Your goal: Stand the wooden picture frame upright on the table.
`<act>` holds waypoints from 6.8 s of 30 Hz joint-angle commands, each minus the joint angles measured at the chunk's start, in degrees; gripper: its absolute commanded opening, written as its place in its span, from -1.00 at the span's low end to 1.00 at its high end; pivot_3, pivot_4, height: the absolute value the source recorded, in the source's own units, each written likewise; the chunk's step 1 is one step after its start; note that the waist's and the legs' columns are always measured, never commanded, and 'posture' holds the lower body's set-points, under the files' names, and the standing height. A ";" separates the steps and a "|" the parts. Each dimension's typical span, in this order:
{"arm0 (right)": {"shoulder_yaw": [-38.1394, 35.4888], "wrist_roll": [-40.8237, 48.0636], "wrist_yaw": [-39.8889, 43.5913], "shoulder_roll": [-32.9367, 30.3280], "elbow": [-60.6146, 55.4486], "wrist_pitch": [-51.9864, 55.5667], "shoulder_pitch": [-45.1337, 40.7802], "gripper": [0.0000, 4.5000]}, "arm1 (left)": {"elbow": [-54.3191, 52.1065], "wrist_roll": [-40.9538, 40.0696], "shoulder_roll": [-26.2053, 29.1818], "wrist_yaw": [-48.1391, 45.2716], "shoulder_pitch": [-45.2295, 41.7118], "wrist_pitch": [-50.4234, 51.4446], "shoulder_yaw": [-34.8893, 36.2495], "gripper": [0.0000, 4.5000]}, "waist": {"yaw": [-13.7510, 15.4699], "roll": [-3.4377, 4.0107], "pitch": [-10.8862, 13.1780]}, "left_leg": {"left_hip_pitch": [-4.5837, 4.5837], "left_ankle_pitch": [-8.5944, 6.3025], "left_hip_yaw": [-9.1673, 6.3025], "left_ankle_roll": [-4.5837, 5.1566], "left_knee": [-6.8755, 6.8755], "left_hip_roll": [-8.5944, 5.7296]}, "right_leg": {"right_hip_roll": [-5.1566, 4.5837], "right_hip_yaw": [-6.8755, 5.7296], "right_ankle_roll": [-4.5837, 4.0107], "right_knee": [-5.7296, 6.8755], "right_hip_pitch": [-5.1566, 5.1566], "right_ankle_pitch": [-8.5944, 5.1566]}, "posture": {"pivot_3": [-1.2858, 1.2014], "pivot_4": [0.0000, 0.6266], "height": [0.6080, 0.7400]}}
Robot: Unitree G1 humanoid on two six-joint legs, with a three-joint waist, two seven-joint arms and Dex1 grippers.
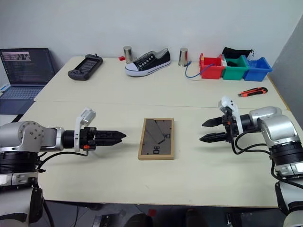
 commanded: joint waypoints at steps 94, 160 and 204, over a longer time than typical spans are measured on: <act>3.49 -12.16 -1.01 13.18 17.24 -5.04 -4.33 -0.80 | -2.74 -5.04 -10.83 3.79 -1.20 -3.58 4.30 -0.41 | -0.43 0.02 -0.07 | 0.08 0.02 -0.02 -0.03 0.07 -0.07 | -0.10 -0.03 0.00 0.08 0.10 0.00 | 0.03 -0.52 1.00; -1.23 8.82 -10.12 12.33 2.73 23.93 -17.95 0.98 | -13.70 -14.27 -17.30 14.22 2.74 -4.29 9.75 -0.41 | -0.81 0.09 -0.02 | -0.01 0.01 -0.05 -0.02 -0.06 -0.06 | -0.09 -0.04 0.00 -0.03 0.04 0.00 | 0.03 -0.52 1.00; -1.57 -53.11 -55.95 16.90 30.12 -128.68 -11.85 0.46 | -2.90 -73.16 -11.49 55.57 7.15 -7.66 6.20 -0.41 | -1.47 0.03 0.02 | 0.15 0.04 -0.10 -0.06 0.05 -0.05 | -0.17 -0.09 0.04 0.01 0.16 -0.02 | 0.03 -0.52 1.00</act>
